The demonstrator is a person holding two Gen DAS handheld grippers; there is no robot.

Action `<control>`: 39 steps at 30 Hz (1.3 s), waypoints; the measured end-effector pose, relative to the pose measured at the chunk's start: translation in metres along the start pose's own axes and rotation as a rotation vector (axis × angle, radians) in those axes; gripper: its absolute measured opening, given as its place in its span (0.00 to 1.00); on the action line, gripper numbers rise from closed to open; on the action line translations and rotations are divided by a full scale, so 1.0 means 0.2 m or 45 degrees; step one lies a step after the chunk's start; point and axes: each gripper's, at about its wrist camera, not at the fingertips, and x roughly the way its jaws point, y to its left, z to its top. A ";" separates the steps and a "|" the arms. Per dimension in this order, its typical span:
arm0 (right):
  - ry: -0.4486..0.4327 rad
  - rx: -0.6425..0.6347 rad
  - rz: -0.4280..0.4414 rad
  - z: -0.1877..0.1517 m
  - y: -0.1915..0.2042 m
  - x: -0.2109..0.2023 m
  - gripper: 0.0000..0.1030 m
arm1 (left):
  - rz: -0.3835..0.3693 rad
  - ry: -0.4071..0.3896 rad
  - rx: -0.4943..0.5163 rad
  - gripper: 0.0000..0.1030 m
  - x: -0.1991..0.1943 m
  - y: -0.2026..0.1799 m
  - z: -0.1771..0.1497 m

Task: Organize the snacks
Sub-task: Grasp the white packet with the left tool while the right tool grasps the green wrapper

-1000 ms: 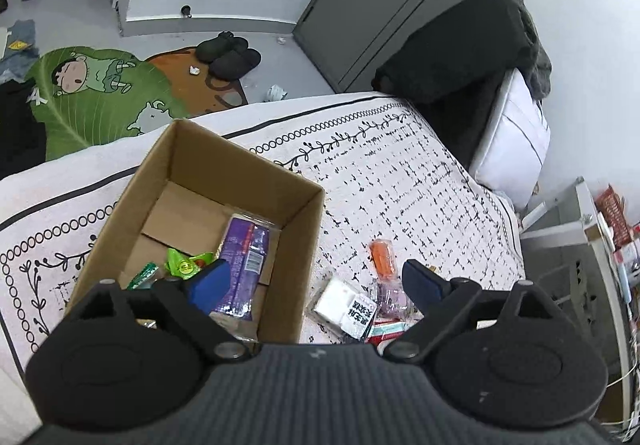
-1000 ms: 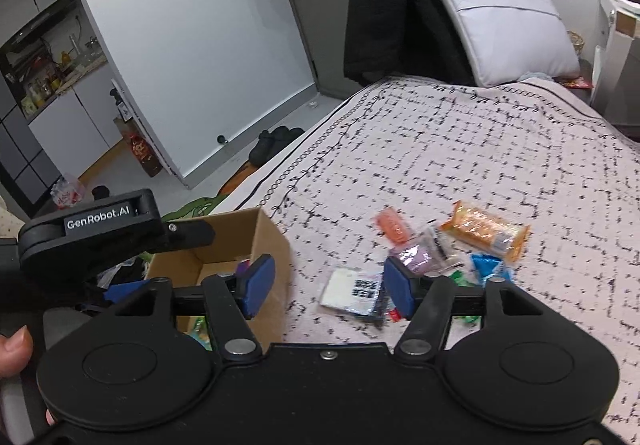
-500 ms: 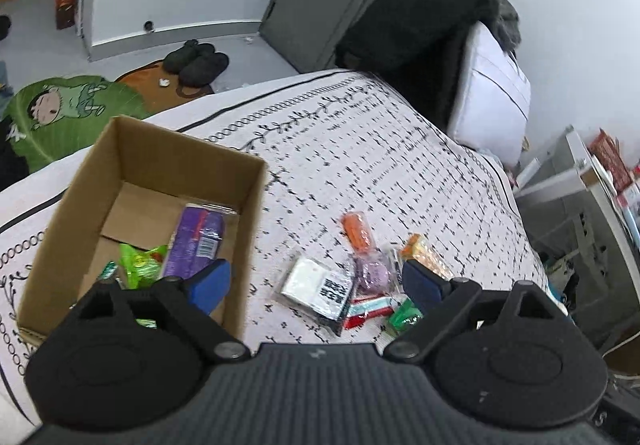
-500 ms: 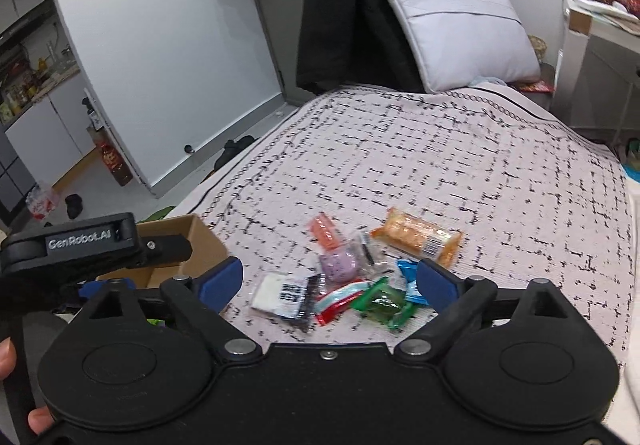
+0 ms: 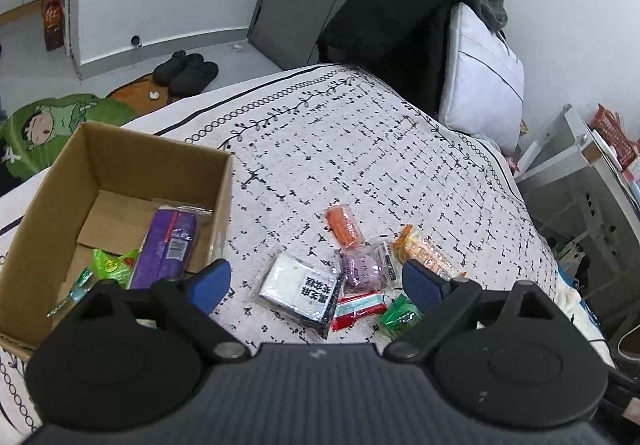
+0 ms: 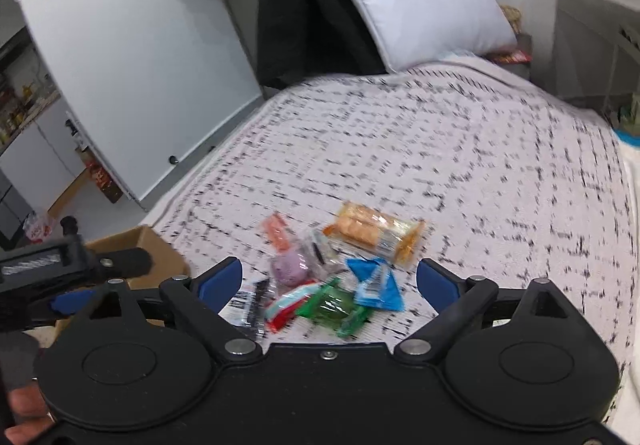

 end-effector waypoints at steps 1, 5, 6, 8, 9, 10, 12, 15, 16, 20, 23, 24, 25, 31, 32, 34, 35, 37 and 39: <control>0.005 0.004 0.006 -0.01 -0.02 0.01 0.90 | -0.008 -0.002 0.006 0.89 0.00 -0.01 -0.01; 0.038 0.026 0.035 -0.05 -0.07 0.07 0.81 | -0.009 0.003 0.042 0.89 0.04 -0.05 -0.03; 0.050 0.037 0.045 -0.06 -0.08 0.09 0.80 | -0.004 0.006 0.052 0.89 0.06 -0.06 -0.04; 0.080 0.052 0.063 -0.08 -0.10 0.13 0.73 | 0.011 0.023 0.068 0.89 0.09 -0.08 -0.05; 0.093 0.055 0.066 -0.08 -0.11 0.16 0.71 | 0.021 0.032 0.074 0.89 0.11 -0.09 -0.06; 0.103 0.058 0.066 -0.09 -0.12 0.18 0.70 | 0.032 0.039 0.079 0.89 0.13 -0.09 -0.07; 0.128 0.069 0.074 -0.10 -0.14 0.22 0.67 | 0.051 0.058 0.085 0.88 0.17 -0.11 -0.08; 0.171 0.083 0.103 -0.11 -0.16 0.29 0.60 | 0.074 0.086 0.090 0.87 0.23 -0.13 -0.08; 0.182 0.085 0.110 -0.12 -0.16 0.30 0.59 | 0.079 0.094 0.093 0.87 0.25 -0.13 -0.09; 0.221 0.076 0.118 -0.13 -0.17 0.37 0.59 | 0.110 0.133 0.090 0.87 0.34 -0.14 -0.10; 0.236 0.052 0.125 -0.14 -0.16 0.40 0.59 | 0.143 0.157 0.084 0.87 0.41 -0.14 -0.10; 0.237 0.042 0.130 -0.14 -0.15 0.41 0.59 | 0.155 0.165 0.083 0.87 0.43 -0.14 -0.10; 0.237 0.029 0.140 -0.15 -0.14 0.41 0.59 | 0.164 0.175 0.084 0.87 0.46 -0.14 -0.11; 0.227 -0.028 0.159 -0.16 -0.11 0.44 0.59 | 0.220 0.205 0.094 0.87 0.55 -0.14 -0.13; 0.224 -0.034 0.159 -0.16 -0.10 0.45 0.58 | 0.232 0.205 0.097 0.87 0.56 -0.14 -0.13; 0.218 -0.035 0.161 -0.15 -0.10 0.45 0.55 | 0.255 0.204 0.106 0.87 0.58 -0.14 -0.13; 0.216 -0.034 0.160 -0.15 -0.11 0.46 0.49 | 0.270 0.203 0.116 0.87 0.59 -0.15 -0.14; 0.217 -0.026 0.156 -0.15 -0.12 0.46 0.39 | 0.296 0.199 0.135 0.87 0.62 -0.15 -0.14; 0.220 -0.006 0.161 -0.15 -0.14 0.47 0.31 | 0.319 0.197 0.144 0.87 0.64 -0.16 -0.15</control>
